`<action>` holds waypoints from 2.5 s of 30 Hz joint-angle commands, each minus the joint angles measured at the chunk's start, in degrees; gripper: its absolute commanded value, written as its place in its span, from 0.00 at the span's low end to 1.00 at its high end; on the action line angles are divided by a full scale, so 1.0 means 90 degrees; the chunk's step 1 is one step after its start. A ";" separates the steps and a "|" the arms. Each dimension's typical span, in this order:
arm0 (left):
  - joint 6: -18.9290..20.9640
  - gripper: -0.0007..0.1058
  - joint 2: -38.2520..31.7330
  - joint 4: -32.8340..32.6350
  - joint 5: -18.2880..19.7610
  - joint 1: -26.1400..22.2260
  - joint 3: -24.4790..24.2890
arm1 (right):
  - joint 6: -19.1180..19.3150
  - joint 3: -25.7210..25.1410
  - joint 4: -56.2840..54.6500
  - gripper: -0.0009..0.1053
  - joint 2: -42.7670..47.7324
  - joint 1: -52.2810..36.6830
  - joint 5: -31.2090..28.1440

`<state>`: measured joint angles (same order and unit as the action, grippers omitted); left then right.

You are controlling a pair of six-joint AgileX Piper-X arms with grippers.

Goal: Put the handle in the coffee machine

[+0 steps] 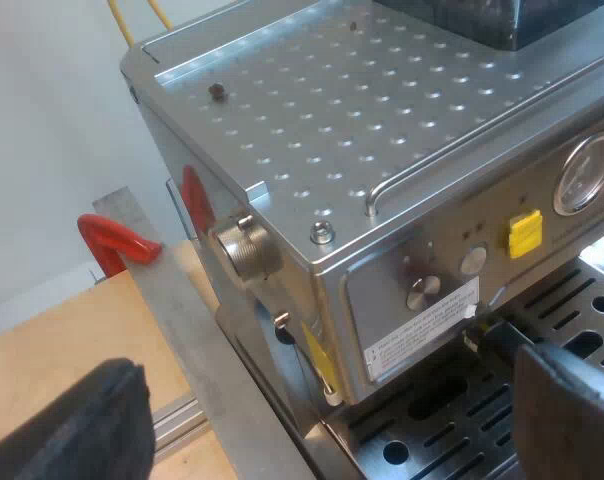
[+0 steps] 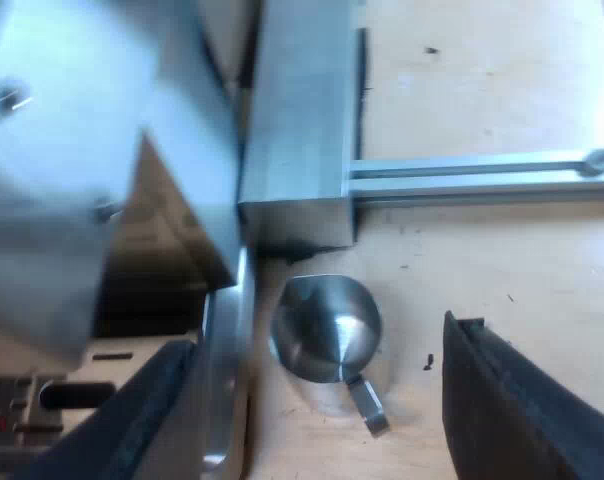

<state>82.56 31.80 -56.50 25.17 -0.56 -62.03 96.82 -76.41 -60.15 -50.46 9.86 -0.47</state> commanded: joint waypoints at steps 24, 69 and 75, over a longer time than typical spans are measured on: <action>0.0732 0.71 -0.1394 0.0070 0.0068 -0.1461 0.0008 | 0.0835 0.2128 0.0096 0.52 0.3570 -0.1519 0.0411; 0.0219 0.71 -0.4508 -0.3637 -0.0050 -0.0448 0.1309 | 0.0618 0.2743 -0.0488 0.52 0.5964 -0.1519 -0.0254; 0.0219 0.71 -0.4508 -0.3161 -0.0050 -0.0441 0.1338 | 0.0596 0.2743 -0.0488 0.52 0.5964 -0.1519 -0.0254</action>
<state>84.40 -0.87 -85.34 24.71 -4.78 -50.12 101.57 -51.27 -64.92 0.46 -3.77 -2.46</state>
